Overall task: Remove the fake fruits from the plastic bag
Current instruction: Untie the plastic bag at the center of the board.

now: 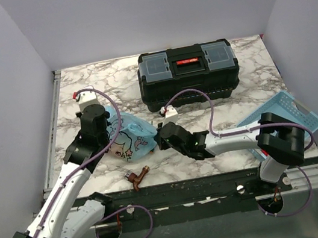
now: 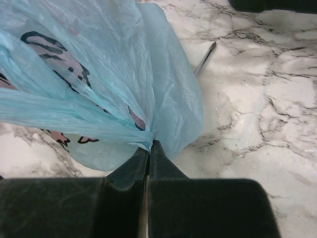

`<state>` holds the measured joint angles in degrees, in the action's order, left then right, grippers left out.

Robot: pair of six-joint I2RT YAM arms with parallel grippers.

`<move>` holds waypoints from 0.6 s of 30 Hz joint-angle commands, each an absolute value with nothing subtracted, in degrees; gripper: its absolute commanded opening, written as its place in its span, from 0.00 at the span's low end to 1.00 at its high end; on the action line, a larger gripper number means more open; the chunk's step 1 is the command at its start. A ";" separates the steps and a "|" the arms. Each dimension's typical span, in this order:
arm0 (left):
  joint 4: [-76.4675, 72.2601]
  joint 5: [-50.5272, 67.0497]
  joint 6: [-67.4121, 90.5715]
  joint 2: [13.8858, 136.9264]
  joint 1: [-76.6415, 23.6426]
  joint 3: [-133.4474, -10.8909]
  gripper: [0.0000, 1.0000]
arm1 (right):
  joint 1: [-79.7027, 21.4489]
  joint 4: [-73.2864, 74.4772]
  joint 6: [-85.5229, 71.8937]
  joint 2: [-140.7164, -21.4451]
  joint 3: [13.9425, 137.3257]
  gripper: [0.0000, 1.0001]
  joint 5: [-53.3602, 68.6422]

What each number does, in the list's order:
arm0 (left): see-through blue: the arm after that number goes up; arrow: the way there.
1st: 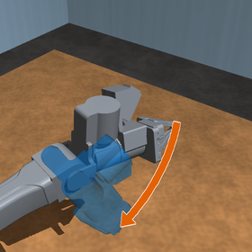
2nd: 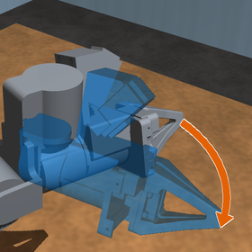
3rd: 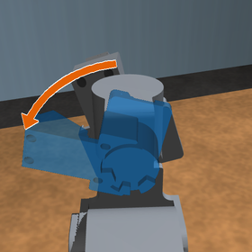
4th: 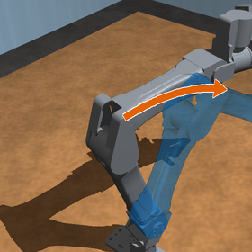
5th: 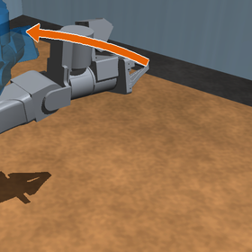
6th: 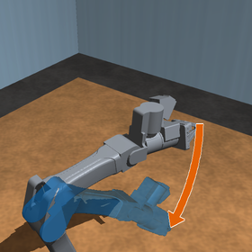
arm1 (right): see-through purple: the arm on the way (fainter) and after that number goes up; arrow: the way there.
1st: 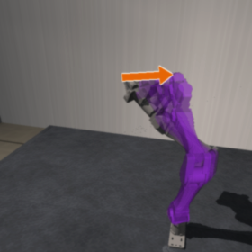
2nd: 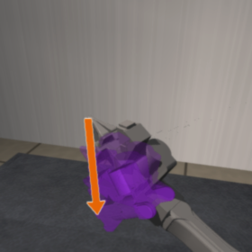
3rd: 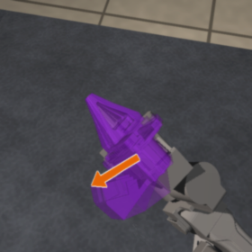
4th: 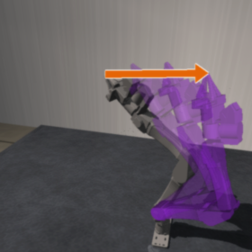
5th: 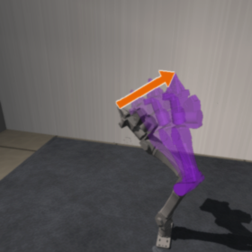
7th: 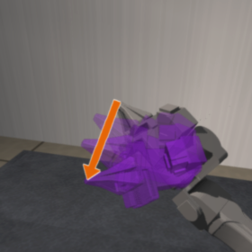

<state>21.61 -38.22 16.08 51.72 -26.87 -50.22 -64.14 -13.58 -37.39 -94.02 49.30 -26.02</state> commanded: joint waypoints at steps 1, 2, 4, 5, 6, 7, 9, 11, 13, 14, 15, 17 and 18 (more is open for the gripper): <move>16.50 -40.49 16.15 47.96 -26.46 -48.26 0.00 | -64.30 -20.01 -39.02 -91.28 48.11 0.01 -23.13; 15.83 -39.11 15.81 47.38 -26.46 -47.94 0.00 | -64.32 -20.04 -38.82 -91.14 48.37 0.01 -22.95; 15.60 -36.49 15.06 46.83 -26.41 -47.94 0.00 | -64.30 -19.51 -38.23 -91.22 49.18 0.01 -22.74; 15.69 -34.75 14.35 46.64 -26.45 -48.11 0.00 | -64.33 -19.20 -37.98 -91.23 49.53 0.01 -22.85; 15.87 -33.09 13.81 46.68 -26.46 -48.43 0.00 | -64.27 -19.08 -37.75 -91.21 49.79 0.01 -22.81; 16.36 -31.45 13.48 46.73 -26.46 -48.90 0.01 | -64.26 -19.01 -37.48 -91.23 49.96 0.01 -22.76; 17.49 -29.00 13.46 46.63 -26.46 -49.79 0.17 | -64.33 -18.90 -36.94 -91.44 50.51 0.01 -22.22; 19.61 -27.51 15.52 46.18 -26.46 -50.88 0.46 | -64.33 -18.14 -36.44 -91.83 51.39 0.01 -21.64; 22.99 -26.70 19.58 45.39 -26.45 -52.60 0.65 | -64.27 -17.27 -36.39 -92.09 52.12 0.01 -21.51; 24.84 -25.54 21.31 44.91 -26.46 -53.36 0.71 | -64.31 -17.18 -36.31 -92.08 52.15 0.01 -21.41; 26.24 -24.41 22.40 44.27 -26.46 -54.26 0.76 | -64.27 -17.15 -36.38 -92.04 52.20 0.01 -21.30; 29.05 -22.38 24.63 42.58 -26.45 -55.39 0.83 | -64.26 -17.23 -36.23 -91.85 52.19 0.01 -21.35; 30.30 -21.29 25.39 41.61 -26.46 -55.77 0.85 | -64.32 -17.29 -36.28 -91.64 52.10 0.01 -21.40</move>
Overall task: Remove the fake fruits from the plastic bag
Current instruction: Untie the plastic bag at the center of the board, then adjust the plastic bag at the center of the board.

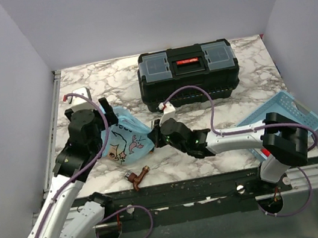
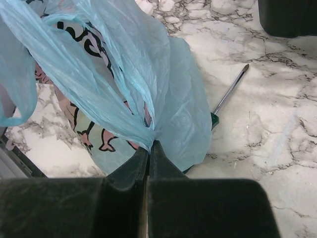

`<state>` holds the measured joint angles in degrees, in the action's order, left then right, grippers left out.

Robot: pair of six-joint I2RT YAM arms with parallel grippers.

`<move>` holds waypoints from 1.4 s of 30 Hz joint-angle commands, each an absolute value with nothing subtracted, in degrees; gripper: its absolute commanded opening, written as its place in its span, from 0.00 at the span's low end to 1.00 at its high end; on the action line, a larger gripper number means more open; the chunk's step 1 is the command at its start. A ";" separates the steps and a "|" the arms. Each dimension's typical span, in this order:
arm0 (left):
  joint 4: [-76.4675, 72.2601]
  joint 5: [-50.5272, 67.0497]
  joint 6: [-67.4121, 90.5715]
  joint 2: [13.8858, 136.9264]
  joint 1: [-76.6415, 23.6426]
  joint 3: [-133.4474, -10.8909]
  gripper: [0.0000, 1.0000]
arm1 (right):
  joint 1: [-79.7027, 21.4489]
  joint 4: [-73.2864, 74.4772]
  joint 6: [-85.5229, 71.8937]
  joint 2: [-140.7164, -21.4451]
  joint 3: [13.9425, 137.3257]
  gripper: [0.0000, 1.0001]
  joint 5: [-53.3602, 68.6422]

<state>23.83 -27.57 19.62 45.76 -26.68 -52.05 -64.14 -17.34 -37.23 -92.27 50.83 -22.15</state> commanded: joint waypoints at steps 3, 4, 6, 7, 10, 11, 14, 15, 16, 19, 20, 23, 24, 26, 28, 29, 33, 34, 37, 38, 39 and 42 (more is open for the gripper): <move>34.20 -17.86 26.97 38.17 -26.46 -56.42 0.89 | -64.30 -17.61 -36.05 -91.07 51.69 0.01 -21.68; 35.84 -17.23 27.37 37.19 -26.46 -56.23 0.90 | -64.30 -17.88 -36.06 -90.76 51.36 0.01 -21.69; 39.40 -16.46 28.74 34.88 -26.45 -55.09 0.91 | -64.31 -18.72 -35.95 -90.23 50.79 0.00 -21.79; 41.35 -16.52 29.95 33.81 -26.41 -54.32 0.91 | -64.25 -19.20 -35.96 -89.96 50.49 0.01 -21.73; 45.60 -17.15 34.63 30.92 -26.46 -50.19 0.91 | -64.31 -20.57 -36.01 -89.52 49.81 0.01 -21.23; 46.92 -18.81 36.96 30.16 -26.46 -48.20 0.91 | -64.30 -21.25 -35.95 -89.43 49.62 0.01 -21.04; 46.79 -21.62 42.95 28.54 -26.46 -40.70 0.90 | -64.29 -22.55 -35.97 -89.43 49.31 0.01 -20.24; 44.54 -21.04 42.87 28.33 -26.45 -37.90 0.90 | -64.28 -23.11 -35.95 -89.38 49.01 0.01 -19.95; 42.74 -20.69 43.55 28.25 -26.45 -35.94 0.90 | -64.32 -23.47 -35.96 -89.32 48.87 0.01 -19.67; 36.46 -20.66 44.31 29.11 -26.46 -31.07 0.91 | -64.29 -24.05 -35.96 -89.13 48.56 0.01 -18.70; 35.43 -21.72 44.74 29.80 -26.45 -30.43 0.91 | -64.32 -24.04 -36.05 -88.99 48.45 0.01 -18.34; 35.92 -26.24 47.01 32.46 -26.46 -30.91 0.87 | -64.37 -25.01 -36.26 -88.46 47.37 0.01 -17.46; 36.98 -27.52 47.91 33.22 -26.44 -31.38 0.85 | -64.30 -25.06 -36.26 -88.35 47.15 0.01 -17.48; 38.96 -29.63 49.58 34.17 -26.45 -32.15 0.83 | -64.31 -24.41 -36.20 -88.08 47.12 0.01 -17.83; 40.59 -31.63 51.47 34.43 -26.43 -32.52 0.83 | -64.31 -24.38 -36.27 -87.73 46.81 0.01 -18.19; 41.22 -32.86 52.44 34.25 -26.45 -32.40 0.83 | -64.31 -24.58 -36.07 -87.55 46.53 0.01 -18.24; 41.70 -37.62 55.81 32.13 -26.41 -31.21 0.94 | -64.33 -23.68 -35.42 -87.10 46.93 0.01 -18.97; 40.84 -38.59 55.53 31.54 -26.45 -30.46 0.97 | -64.29 -23.76 -35.32 -86.94 46.73 0.01 -18.98; 35.81 -39.61 52.22 29.72 -26.37 -28.32 0.99 | -64.30 -24.33 -34.93 -86.92 46.43 0.01 -18.69; 34.59 -39.43 51.32 29.21 -26.32 -28.15 0.99 | -64.32 -23.99 -34.92 -87.02 46.67 0.01 -18.91; 33.39 -38.71 49.86 28.66 -26.37 -27.79 0.99 | -64.30 -23.35 -34.91 -87.05 46.91 0.01 -19.04; 28.94 -37.03 46.16 26.90 -26.32 -26.42 0.83 | -64.27 -23.89 -34.98 -87.34 46.48 0.01 -18.78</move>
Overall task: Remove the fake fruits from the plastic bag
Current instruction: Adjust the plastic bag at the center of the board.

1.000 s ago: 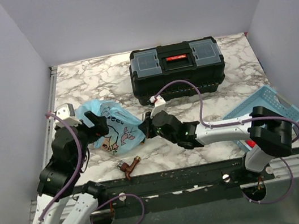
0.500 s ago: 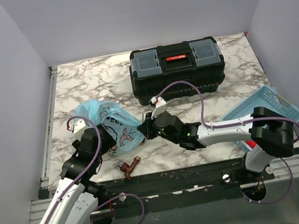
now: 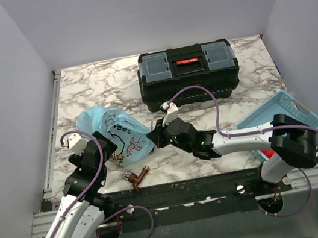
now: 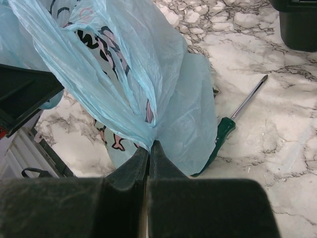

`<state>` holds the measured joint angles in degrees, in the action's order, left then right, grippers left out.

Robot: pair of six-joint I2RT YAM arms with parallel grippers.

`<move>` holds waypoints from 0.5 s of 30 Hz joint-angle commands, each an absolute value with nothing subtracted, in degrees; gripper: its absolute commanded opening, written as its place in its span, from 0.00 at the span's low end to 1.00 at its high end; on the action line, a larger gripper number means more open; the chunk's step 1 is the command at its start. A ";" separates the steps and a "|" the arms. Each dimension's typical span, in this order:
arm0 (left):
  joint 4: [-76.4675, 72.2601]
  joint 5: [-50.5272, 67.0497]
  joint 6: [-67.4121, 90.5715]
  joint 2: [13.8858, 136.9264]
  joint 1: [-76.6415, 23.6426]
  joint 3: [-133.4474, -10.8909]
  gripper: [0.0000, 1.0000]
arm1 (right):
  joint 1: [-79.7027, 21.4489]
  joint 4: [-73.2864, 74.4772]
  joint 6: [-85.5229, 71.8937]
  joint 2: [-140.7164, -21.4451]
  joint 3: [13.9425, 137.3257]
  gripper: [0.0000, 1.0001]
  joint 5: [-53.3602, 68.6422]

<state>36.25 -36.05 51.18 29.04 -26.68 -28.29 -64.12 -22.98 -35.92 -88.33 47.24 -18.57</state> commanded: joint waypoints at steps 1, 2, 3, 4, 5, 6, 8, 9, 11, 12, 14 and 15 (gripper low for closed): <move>28.33 -37.19 45.56 26.14 -26.37 -26.17 0.73 | -64.30 -23.75 -34.94 -87.43 46.62 0.01 -18.72; 27.84 -37.21 44.80 25.55 -26.36 -25.94 0.63 | -64.32 -23.28 -34.96 -87.53 46.88 0.01 -18.90; 26.87 -36.70 43.83 24.97 -26.37 -25.67 0.56 | -64.30 -22.88 -34.97 -87.59 47.18 0.01 -19.00; 26.30 -36.37 42.62 24.58 -26.37 -25.52 0.45 | -64.30 -22.94 -35.02 -87.63 47.17 0.01 -19.03; 25.85 -36.06 41.69 24.34 -26.37 -25.57 0.32 | -64.33 -23.25 -34.98 -87.58 46.98 0.01 -18.76; 25.81 -36.02 40.78 24.19 -26.37 -25.87 0.19 | -64.26 -23.41 -34.87 -87.78 47.03 0.01 -18.64; 27.44 -36.50 39.82 24.27 -26.34 -27.56 0.07 | -64.27 -21.92 -34.62 -88.22 48.27 0.01 -18.66; 29.07 -36.98 39.80 24.42 -26.37 -28.72 0.03 | -64.31 -20.79 -34.53 -88.46 48.90 0.02 -19.00; 32.34 -38.25 39.15 24.77 -26.36 -31.73 0.00 | -64.25 -20.38 -34.00 -89.04 49.33 0.04 -18.84; 34.18 -38.86 38.63 24.98 -26.37 -33.60 0.00 | -64.32 -20.41 -33.68 -89.36 49.49 0.06 -18.66; 37.74 -39.78 37.73 25.08 -26.36 -37.01 0.00 | -64.26 -19.11 -32.91 -90.22 50.80 0.07 -18.99; 39.05 -39.70 36.84 24.95 -26.32 -38.45 0.00 | -64.33 -17.75 -32.61 -90.63 51.72 0.08 -19.34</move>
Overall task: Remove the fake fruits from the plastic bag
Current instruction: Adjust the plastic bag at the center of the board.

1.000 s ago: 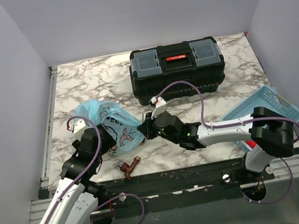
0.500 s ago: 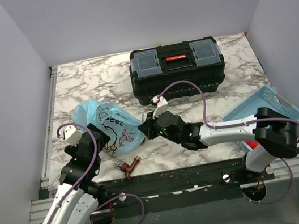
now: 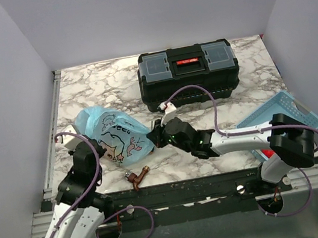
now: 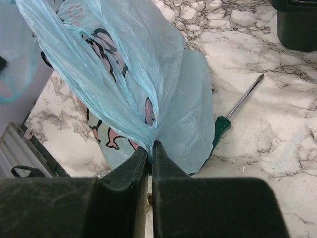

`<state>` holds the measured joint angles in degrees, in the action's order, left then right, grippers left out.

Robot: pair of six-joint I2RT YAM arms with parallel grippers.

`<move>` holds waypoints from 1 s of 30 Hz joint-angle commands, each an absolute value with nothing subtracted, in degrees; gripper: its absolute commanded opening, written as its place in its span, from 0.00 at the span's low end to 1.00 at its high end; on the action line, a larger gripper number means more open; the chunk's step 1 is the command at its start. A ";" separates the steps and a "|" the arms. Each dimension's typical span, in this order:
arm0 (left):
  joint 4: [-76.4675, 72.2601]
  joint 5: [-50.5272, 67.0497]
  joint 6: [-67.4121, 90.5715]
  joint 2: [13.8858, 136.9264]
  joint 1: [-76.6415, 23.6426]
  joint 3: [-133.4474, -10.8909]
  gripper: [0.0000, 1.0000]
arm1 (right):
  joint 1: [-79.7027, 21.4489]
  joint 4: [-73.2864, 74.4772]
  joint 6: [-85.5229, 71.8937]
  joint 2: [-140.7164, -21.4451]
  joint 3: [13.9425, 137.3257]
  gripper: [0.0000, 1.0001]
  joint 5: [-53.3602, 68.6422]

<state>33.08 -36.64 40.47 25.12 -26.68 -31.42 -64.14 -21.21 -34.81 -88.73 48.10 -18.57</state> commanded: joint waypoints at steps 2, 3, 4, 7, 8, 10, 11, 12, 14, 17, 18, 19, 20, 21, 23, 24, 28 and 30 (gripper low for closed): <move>40.64 -38.58 34.63 24.50 -26.37 -41.18 0.00 | -64.27 -17.15 -31.76 -91.04 52.88 0.11 -19.47; 41.09 -37.95 33.67 24.24 -26.37 -42.08 0.00 | -64.33 -17.13 -31.31 -91.18 53.19 0.15 -19.55; 41.47 -36.88 32.60 23.88 -26.37 -43.14 0.00 | -64.26 -16.87 -30.66 -91.38 53.85 0.19 -19.76; 43.24 -34.28 30.02 23.26 -26.37 -46.19 0.00 | -64.26 -14.02 -29.38 -91.92 57.24 0.29 -20.67; 43.61 -33.57 29.19 23.13 -26.37 -47.16 0.00 | -64.31 -13.55 -28.99 -92.02 58.23 0.31 -20.74; 44.05 -32.77 27.74 23.03 -26.34 -48.73 0.00 | -64.26 -12.14 -28.30 -92.27 60.19 0.32 -20.48; 44.52 -32.57 27.45 23.20 -26.35 -49.59 0.00 | -64.31 -11.12 -27.99 -92.37 61.40 0.35 -20.26; 45.32 -32.19 27.49 23.36 -26.37 -50.67 0.00 | -64.31 -9.98 -27.63 -92.45 62.48 0.36 -20.13; 46.33 -30.37 27.04 23.88 -26.36 -52.31 0.00 | -64.34 -8.55 -26.88 -92.22 63.91 0.43 -19.74; 46.84 -28.56 26.16 24.10 -26.39 -53.63 0.00 | -64.32 -7.64 -24.59 -92.10 65.99 0.57 -18.01; 47.01 -27.98 25.90 23.97 -26.35 -53.83 0.00 | -64.31 -6.87 -23.87 -92.24 66.94 0.64 -17.86; 47.11 -27.39 25.54 23.78 -26.37 -53.96 0.00 | -64.30 -6.38 -23.11 -92.41 68.10 0.70 -18.08; 47.00 -26.66 25.11 23.56 -26.37 -53.96 0.00 | -64.25 -6.12 -22.58 -92.66 69.12 0.79 -18.42; 46.67 -25.82 24.62 23.28 -26.37 -53.76 0.00 | -64.31 -5.99 -22.05 -92.95 70.11 0.87 -18.46; 46.32 -24.62 23.74 22.87 -26.37 -53.61 0.00 | -64.26 -4.49 -21.12 -94.61 73.56 0.96 -18.35; 46.40 -24.09 23.52 22.72 -26.37 -53.70 0.00 | -64.29 -3.25 -20.77 -95.60 76.20 0.99 -18.41; 46.49 -22.60 22.94 22.67 -26.37 -54.30 0.00 | -64.33 2.01 -19.64 -100.62 84.66 1.00 -19.38; 46.71 -22.21 23.03 22.59 -26.35 -54.53 0.00 | -64.30 5.23 -18.90 -103.26 88.44 1.00 -20.08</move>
